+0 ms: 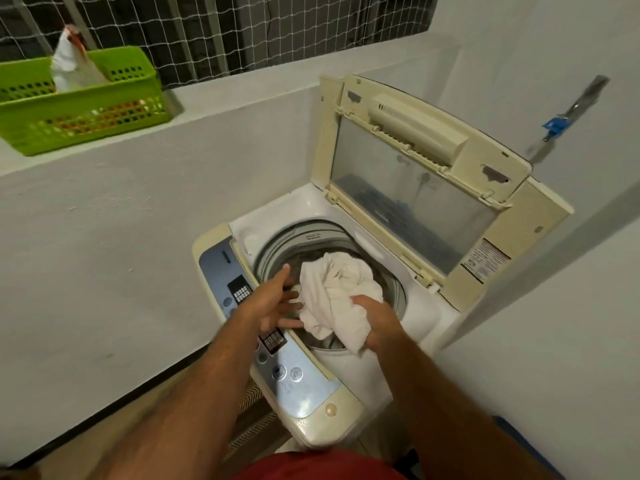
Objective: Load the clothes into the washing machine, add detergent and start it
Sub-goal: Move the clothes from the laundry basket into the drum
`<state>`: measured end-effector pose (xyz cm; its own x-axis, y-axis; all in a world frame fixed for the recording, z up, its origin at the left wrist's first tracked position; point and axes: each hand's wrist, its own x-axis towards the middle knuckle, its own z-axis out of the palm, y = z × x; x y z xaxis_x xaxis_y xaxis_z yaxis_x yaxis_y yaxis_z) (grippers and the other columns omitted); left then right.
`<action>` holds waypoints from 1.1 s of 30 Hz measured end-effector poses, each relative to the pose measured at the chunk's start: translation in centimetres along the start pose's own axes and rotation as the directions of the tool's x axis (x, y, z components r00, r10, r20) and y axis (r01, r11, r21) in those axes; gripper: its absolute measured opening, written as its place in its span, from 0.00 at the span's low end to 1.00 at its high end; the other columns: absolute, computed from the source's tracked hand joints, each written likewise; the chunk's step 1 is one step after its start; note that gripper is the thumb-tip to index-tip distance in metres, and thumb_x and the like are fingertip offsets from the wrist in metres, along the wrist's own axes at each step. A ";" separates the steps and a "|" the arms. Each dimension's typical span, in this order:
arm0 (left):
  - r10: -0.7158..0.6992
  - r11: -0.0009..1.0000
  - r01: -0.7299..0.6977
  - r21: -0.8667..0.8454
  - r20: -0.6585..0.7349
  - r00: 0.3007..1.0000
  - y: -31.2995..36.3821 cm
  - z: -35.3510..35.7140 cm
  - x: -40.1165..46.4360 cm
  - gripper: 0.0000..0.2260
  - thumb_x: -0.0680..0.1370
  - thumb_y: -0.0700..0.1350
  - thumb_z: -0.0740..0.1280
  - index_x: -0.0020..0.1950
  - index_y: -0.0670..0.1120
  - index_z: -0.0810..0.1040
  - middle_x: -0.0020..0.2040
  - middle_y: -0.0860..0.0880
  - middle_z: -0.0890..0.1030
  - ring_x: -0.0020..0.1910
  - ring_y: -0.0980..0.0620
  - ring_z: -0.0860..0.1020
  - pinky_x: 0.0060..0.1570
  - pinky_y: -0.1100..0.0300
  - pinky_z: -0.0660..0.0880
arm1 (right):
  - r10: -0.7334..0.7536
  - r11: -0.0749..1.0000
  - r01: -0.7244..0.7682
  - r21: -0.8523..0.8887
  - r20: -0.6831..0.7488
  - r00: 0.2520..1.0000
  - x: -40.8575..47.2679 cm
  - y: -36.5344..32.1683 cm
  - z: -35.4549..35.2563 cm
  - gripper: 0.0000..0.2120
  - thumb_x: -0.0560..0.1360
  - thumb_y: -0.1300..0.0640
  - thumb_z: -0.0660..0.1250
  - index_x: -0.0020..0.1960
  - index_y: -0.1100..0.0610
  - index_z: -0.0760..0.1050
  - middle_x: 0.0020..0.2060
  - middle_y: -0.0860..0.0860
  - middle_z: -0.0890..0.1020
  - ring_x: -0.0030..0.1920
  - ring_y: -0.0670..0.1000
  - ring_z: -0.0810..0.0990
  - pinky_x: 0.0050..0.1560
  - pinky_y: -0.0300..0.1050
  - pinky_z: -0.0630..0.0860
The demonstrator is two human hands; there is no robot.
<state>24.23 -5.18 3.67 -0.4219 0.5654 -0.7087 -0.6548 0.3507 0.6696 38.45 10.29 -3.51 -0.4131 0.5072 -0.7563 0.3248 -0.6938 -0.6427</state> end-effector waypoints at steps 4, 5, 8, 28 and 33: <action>-0.013 0.999 0.012 0.036 0.022 1.000 -0.1 0.6 0.9 0.24 0.78 0.64 0.56 0.64 0.48 0.72 0.55 0.47 0.76 0.53 0.46 0.75 0.55 0.41 0.77 | 0.003 1.000 -0.003 -0.006 -0.122 0.992 2.8 0.4 1.2 0.24 0.77 0.45 0.64 0.69 0.56 0.71 0.66 0.56 0.75 0.65 0.58 0.74 0.70 0.51 0.68; -0.008 0.998 0.007 0.054 0.010 1.000 0.0 1.0 1.1 0.24 0.79 0.63 0.55 0.65 0.48 0.71 0.54 0.49 0.76 0.52 0.47 0.75 0.55 0.43 0.77 | 0.006 1.000 -0.008 -0.011 -0.100 0.995 2.1 -0.2 1.7 0.22 0.74 0.49 0.68 0.64 0.58 0.74 0.60 0.58 0.79 0.59 0.59 0.78 0.63 0.55 0.74; 0.015 0.994 -0.012 0.113 -0.033 0.999 0.6 1.7 1.0 0.25 0.79 0.63 0.56 0.69 0.48 0.69 0.63 0.48 0.73 0.57 0.47 0.74 0.48 0.51 0.78 | 0.085 0.989 -0.078 0.127 -0.052 0.995 1.9 -2.4 2.7 0.24 0.71 0.53 0.73 0.63 0.61 0.74 0.51 0.58 0.79 0.50 0.59 0.79 0.53 0.56 0.78; 0.141 0.897 -0.214 0.386 0.208 0.968 -5.0 17.0 -0.2 0.14 0.80 0.56 0.60 0.58 0.50 0.77 0.57 0.49 0.80 0.57 0.49 0.78 0.53 0.51 0.78 | -0.207 0.961 0.208 0.183 -0.024 0.978 -7.0 -3.5 -10.8 0.17 0.81 0.59 0.63 0.68 0.62 0.70 0.62 0.61 0.78 0.61 0.61 0.79 0.56 0.55 0.79; 0.070 0.798 -0.280 0.534 0.379 0.923 -10.5 25.8 -1.8 0.14 0.81 0.56 0.59 0.59 0.48 0.76 0.55 0.52 0.79 0.55 0.53 0.78 0.52 0.53 0.77 | -0.274 0.942 0.315 0.117 -0.275 0.921 -11.9 1.5 -21.1 0.05 0.80 0.55 0.65 0.51 0.57 0.76 0.48 0.58 0.82 0.46 0.56 0.83 0.45 0.50 0.79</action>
<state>48.03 9.43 3.67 -0.1972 0.8293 -0.5228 -0.0690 0.5202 0.8512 61.82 14.07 1.95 -0.2354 0.7985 -0.5541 0.0764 -0.5532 -0.8296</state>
